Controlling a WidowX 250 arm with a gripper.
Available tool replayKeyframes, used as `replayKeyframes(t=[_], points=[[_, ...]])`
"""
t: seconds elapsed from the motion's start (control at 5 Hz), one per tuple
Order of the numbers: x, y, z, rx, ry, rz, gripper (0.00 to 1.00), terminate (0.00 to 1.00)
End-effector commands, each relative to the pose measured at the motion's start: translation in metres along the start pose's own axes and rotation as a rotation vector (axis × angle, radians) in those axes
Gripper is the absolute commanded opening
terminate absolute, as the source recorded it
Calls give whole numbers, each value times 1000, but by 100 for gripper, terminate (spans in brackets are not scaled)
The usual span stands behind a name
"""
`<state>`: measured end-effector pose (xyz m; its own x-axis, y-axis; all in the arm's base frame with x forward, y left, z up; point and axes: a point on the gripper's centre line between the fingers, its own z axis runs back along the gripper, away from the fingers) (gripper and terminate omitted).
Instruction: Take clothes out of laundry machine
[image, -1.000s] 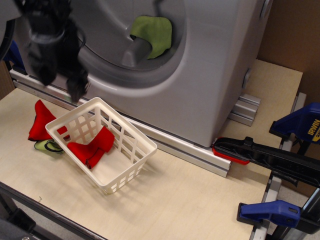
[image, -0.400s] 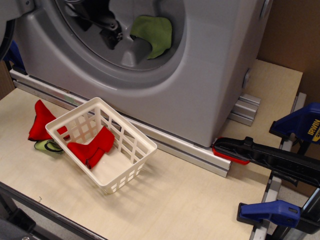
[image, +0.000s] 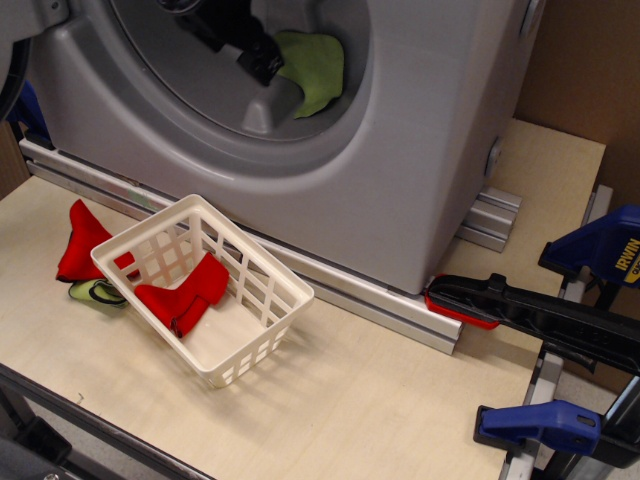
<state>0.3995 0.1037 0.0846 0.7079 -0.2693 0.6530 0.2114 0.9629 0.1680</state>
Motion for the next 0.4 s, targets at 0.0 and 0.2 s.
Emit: replayKeyframes(t=[0.0, 0.2], points=[[33, -2, -1, -16, -61, -23, 100, 0], [36, -10, -22, -79, -52, -38, 100, 0]])
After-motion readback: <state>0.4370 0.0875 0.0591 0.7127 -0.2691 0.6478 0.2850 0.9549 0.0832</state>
